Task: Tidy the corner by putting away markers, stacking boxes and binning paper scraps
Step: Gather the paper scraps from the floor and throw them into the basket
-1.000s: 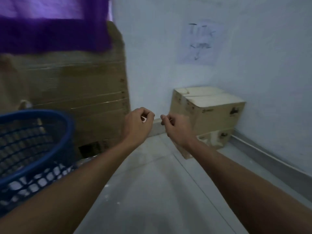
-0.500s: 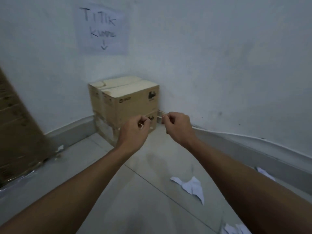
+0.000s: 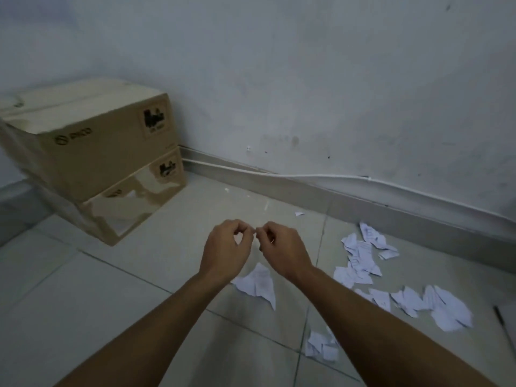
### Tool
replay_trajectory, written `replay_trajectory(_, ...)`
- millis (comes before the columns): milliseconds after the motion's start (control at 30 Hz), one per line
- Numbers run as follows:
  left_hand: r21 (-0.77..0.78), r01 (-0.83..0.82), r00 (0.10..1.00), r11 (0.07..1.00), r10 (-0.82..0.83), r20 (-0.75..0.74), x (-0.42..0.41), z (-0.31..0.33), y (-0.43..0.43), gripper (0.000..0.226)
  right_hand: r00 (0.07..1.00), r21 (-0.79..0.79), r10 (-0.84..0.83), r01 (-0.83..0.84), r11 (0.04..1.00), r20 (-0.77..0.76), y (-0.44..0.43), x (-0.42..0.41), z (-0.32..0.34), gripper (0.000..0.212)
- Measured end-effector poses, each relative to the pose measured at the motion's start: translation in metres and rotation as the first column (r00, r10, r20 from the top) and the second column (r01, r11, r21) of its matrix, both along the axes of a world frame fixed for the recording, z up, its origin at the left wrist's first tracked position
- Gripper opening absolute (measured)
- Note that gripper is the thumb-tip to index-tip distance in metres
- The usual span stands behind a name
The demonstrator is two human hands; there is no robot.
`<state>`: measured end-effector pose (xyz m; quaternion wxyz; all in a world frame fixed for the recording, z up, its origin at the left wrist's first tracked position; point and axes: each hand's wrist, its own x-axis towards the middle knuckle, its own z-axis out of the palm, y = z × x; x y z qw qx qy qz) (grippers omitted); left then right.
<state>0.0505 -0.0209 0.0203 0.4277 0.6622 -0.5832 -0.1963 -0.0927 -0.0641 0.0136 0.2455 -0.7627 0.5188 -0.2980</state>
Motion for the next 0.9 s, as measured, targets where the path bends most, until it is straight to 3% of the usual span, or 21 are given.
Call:
replay_trajectory(167,0.064,0.031,0.999,0.997,-0.034,0.035,-0.023,-0.054,0.002,0.013,0.972,0.115,0.179,-0.163,0.980,-0.154,-0.003,-0.035,-0.039,0.021)
replay_trajectory(300,0.239,0.056,0.964,0.969,-0.115,0.241,-0.029,-0.093,0.008,0.078,0.962,0.205,0.182,-0.140,0.969,-0.206,-0.017,-0.049,-0.057,0.034)
replay_trajectory(367,0.342,0.029,0.942,0.939,-0.140,0.304,-0.029,-0.116,0.009,0.094,0.950,0.236,0.209,-0.153,0.960,-0.234,-0.023,-0.044,-0.064,0.042)
replay_trajectory(467,0.407,-0.026,0.926,0.913,-0.131,0.353,-0.029,-0.136,0.011,0.095,0.913,0.288,0.294,-0.212,0.934,-0.283,-0.029,-0.030,-0.076,0.057)
replay_trajectory(567,0.407,-0.054,0.923,0.912,-0.111,0.369,-0.034,-0.145,0.015,0.099,0.814,0.360,0.430,-0.295,0.885,-0.391,-0.037,-0.018,-0.088,0.072)
replay_trajectory(700,0.303,0.023,0.957,0.953,-0.108,0.268,-0.039,-0.159,0.009,0.088,0.707,0.308,0.468,-0.354,0.883,-0.531,-0.043,-0.017,-0.098,0.066)
replay_trajectory(800,0.231,0.119,0.960,0.966,-0.171,0.220,-0.042,-0.182,-0.008,0.081,0.808,0.226,0.411,-0.346,0.911,-0.421,-0.044,-0.030,-0.109,0.049)
replay_trajectory(900,0.260,0.153,0.934,0.953,-0.225,0.277,-0.061,-0.180,-0.020,0.081,0.885,0.118,0.357,-0.337,0.934,-0.298,-0.041,-0.057,-0.112,0.027)
